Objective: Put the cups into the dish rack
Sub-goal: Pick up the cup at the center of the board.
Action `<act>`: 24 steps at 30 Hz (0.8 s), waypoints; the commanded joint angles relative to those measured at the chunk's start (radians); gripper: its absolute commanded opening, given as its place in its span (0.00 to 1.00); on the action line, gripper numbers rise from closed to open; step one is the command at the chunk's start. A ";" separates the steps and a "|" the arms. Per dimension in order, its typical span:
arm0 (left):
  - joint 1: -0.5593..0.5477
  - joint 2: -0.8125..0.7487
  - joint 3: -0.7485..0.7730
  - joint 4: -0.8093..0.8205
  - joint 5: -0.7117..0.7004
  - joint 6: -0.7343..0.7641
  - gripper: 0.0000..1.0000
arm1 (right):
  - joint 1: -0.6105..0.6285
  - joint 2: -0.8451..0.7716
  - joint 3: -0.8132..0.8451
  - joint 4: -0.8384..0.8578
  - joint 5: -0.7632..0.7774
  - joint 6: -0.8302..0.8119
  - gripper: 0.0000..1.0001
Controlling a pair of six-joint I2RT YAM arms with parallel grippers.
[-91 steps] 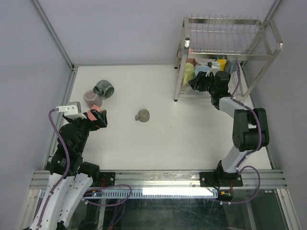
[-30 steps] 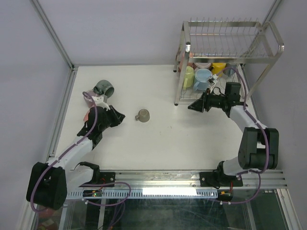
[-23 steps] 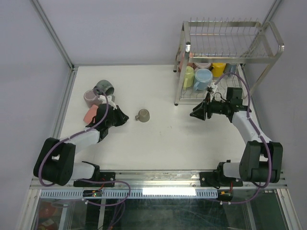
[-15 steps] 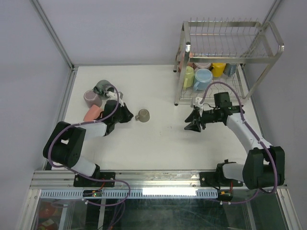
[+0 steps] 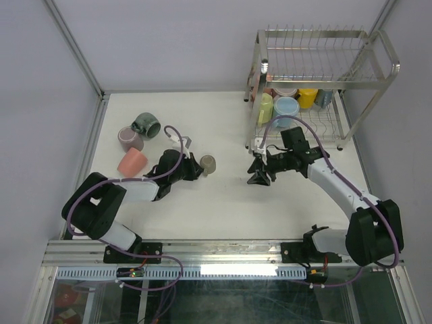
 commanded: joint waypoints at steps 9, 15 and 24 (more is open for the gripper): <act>-0.164 0.063 0.066 0.184 0.015 -0.069 0.02 | 0.058 0.157 0.151 0.200 0.178 0.480 0.51; -0.175 -0.074 -0.025 0.182 -0.033 -0.049 0.05 | 0.119 0.208 0.144 0.243 0.310 0.512 0.54; -0.173 -0.475 -0.201 -0.020 -0.205 -0.022 0.26 | 0.257 0.294 0.214 0.278 0.479 0.551 0.63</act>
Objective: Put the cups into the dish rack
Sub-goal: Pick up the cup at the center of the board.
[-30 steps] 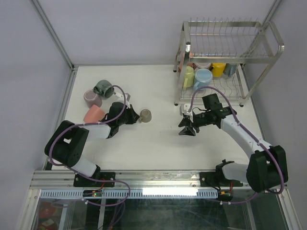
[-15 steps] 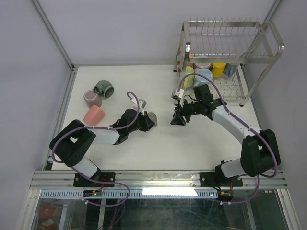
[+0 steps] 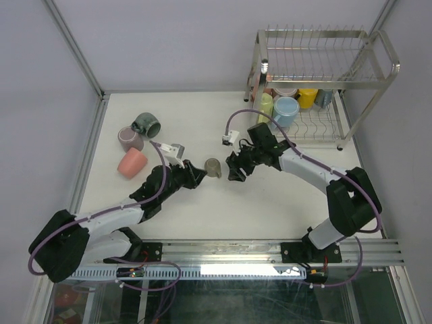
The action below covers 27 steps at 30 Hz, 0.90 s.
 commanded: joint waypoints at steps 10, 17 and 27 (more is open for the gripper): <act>-0.002 -0.611 -0.161 -0.274 -0.289 -0.064 0.99 | 0.180 0.178 0.180 0.100 0.386 0.260 0.66; -0.001 -0.703 -0.144 -0.383 -0.307 -0.066 0.99 | 0.213 0.246 0.209 0.119 0.452 0.344 0.62; -0.002 -0.691 -0.137 -0.388 -0.307 -0.076 0.99 | 0.219 0.288 0.193 0.176 0.457 0.357 0.52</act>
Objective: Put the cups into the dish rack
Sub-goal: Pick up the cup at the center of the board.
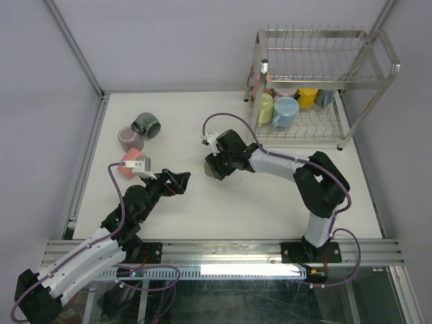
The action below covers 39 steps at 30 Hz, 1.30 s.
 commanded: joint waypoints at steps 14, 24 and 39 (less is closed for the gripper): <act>-0.001 -0.016 0.017 0.020 -0.015 -0.018 0.99 | 0.003 0.050 0.017 0.101 0.027 0.006 0.21; -0.001 -0.028 0.013 0.019 -0.004 -0.022 0.99 | 0.001 -0.064 -0.045 0.127 0.017 -0.134 0.00; -0.002 -0.037 -0.023 0.090 0.029 -0.041 0.99 | -0.176 -0.358 -0.141 -0.183 -0.400 -0.630 0.00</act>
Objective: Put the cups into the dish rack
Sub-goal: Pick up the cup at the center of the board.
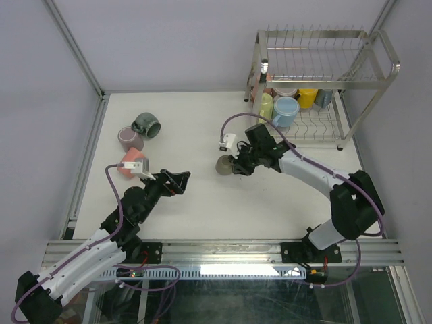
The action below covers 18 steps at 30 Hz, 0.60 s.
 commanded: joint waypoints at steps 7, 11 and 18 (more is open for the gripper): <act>-0.002 -0.001 -0.019 0.103 0.036 -0.034 0.99 | -0.181 -0.220 -0.051 -0.201 -0.258 -0.344 0.00; -0.002 0.003 -0.021 0.111 0.039 -0.037 0.99 | -0.312 -0.279 -0.075 -0.221 -0.295 -0.388 0.00; -0.002 0.010 -0.026 0.123 0.045 -0.039 0.99 | -0.549 -0.322 -0.079 -0.255 -0.365 -0.482 0.00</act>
